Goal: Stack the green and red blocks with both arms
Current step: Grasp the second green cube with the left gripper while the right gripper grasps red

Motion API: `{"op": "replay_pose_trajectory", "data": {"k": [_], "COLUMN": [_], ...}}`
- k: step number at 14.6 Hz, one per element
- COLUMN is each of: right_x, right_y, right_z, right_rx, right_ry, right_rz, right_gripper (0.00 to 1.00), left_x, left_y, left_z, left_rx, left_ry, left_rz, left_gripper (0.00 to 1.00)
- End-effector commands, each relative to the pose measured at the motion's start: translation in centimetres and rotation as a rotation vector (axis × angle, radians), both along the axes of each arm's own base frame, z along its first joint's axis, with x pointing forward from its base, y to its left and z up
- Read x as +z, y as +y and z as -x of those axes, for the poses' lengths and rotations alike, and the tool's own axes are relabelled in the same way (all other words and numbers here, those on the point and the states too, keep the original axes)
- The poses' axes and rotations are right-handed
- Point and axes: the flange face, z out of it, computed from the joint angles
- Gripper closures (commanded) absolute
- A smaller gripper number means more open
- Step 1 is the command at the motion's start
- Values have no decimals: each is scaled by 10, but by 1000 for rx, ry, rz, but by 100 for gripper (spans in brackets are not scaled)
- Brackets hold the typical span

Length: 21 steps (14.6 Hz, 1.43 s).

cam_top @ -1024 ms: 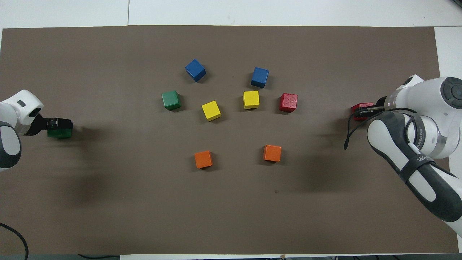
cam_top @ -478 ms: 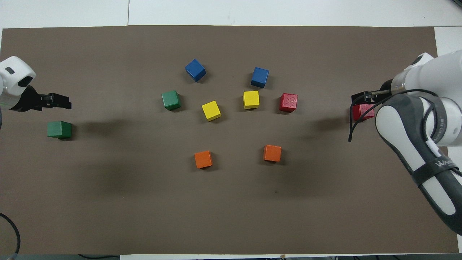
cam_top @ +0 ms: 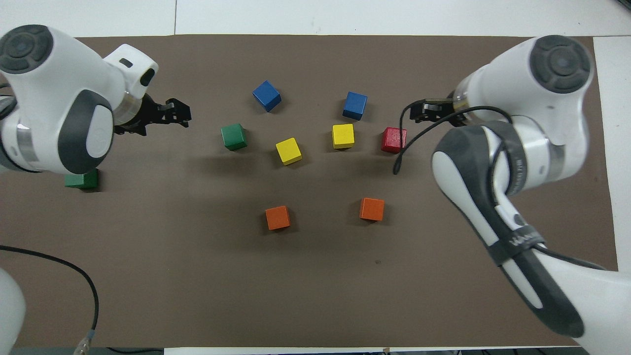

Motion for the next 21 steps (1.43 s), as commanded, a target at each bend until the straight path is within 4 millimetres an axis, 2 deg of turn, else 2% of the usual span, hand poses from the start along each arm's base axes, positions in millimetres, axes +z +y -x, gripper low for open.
{"op": "replay_pose_trajectory", "data": {"k": [1, 2, 3, 6, 8, 10, 13, 17, 18, 19, 21], "right_x": [-31, -37, -45, -61, -71, -82, -111, -117, -118, -121, -123], "right_y": [-2, 8, 15, 19, 43, 47, 50, 44, 44, 42, 43], "right_z": [-30, -30, -29, -33, -29, -30, -19, -13, -13, -11, -8], "right_rx": [-68, -64, -57, -93, -123, -144, -136, -134, -133, -135, -134], "right_ry": [3, -17, -24, -34, -42, -44, -44, -33, -36, -33, -27], "right_rz": [5, -3, -7, -18, -33, -39, -42, -36, -37, -37, -34], "right_gripper": [0, 0, 0, 0, 0, 0, 0, 0, 0, 0, 0], "left_x": [-22, -38, -45, -64, -77, -88, -115, -127, -127, -126, -126], "left_y": [-50, -70, -78, -83, -86, -86, -95, -97, -96, -97, -102], "left_z": [-14, -18, -19, -24, -22, -20, -4, 2, 3, 4, 8], "left_rx": [41, 53, 43, 24, 22, 22, 28, 19, 19, 17, -4], "left_ry": [3, -6, -23, -51, -62, -73, -84, -91, -88, -85, -71], "left_rz": [-10, -8, -13, -41, -41, -35, -28, -28, -29, -32, -56], "left_gripper": [0, 0, 0, 0, 0, 0, 0, 0, 14, 32, 90]}}
